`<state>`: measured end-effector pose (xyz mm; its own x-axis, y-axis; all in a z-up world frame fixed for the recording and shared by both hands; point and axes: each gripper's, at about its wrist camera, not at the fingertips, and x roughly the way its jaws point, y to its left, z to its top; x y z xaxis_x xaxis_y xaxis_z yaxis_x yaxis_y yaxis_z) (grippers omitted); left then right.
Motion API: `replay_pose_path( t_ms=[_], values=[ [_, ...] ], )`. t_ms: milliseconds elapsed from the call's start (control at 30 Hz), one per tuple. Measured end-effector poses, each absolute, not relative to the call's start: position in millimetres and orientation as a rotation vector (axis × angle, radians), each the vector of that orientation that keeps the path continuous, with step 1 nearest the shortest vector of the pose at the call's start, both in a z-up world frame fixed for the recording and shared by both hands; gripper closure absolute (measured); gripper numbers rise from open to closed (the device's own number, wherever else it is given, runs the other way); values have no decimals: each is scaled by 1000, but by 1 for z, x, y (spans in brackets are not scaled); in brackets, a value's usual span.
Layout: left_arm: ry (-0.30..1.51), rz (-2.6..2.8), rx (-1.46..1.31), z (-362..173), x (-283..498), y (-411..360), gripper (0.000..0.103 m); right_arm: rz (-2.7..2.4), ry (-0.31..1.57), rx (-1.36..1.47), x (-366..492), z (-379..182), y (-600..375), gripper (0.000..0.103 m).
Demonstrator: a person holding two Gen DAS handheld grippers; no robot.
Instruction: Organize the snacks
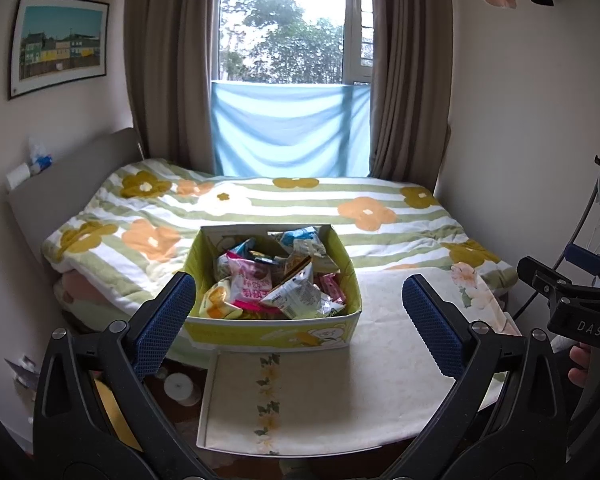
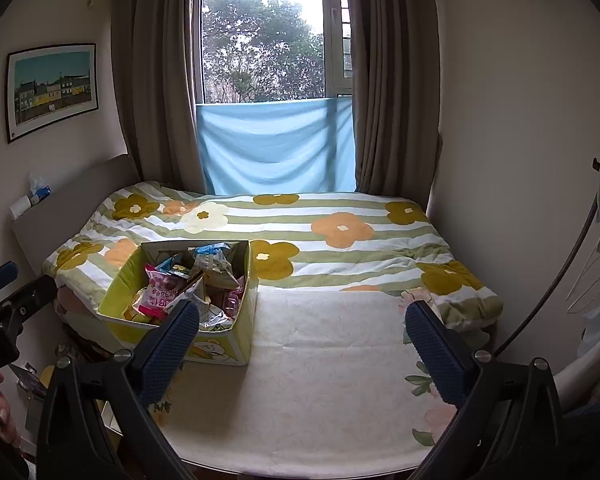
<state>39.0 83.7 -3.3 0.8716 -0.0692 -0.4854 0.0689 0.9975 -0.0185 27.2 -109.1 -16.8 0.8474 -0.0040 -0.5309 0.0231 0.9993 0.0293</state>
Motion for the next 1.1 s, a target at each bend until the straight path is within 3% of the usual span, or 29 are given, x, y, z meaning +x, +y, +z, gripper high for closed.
replay_pose_path(
  t_ms=[1100],
  values=[
    [486, -61, 25, -1, 37, 79, 0, -26, 555, 49, 27, -16, -111, 0]
  ],
)
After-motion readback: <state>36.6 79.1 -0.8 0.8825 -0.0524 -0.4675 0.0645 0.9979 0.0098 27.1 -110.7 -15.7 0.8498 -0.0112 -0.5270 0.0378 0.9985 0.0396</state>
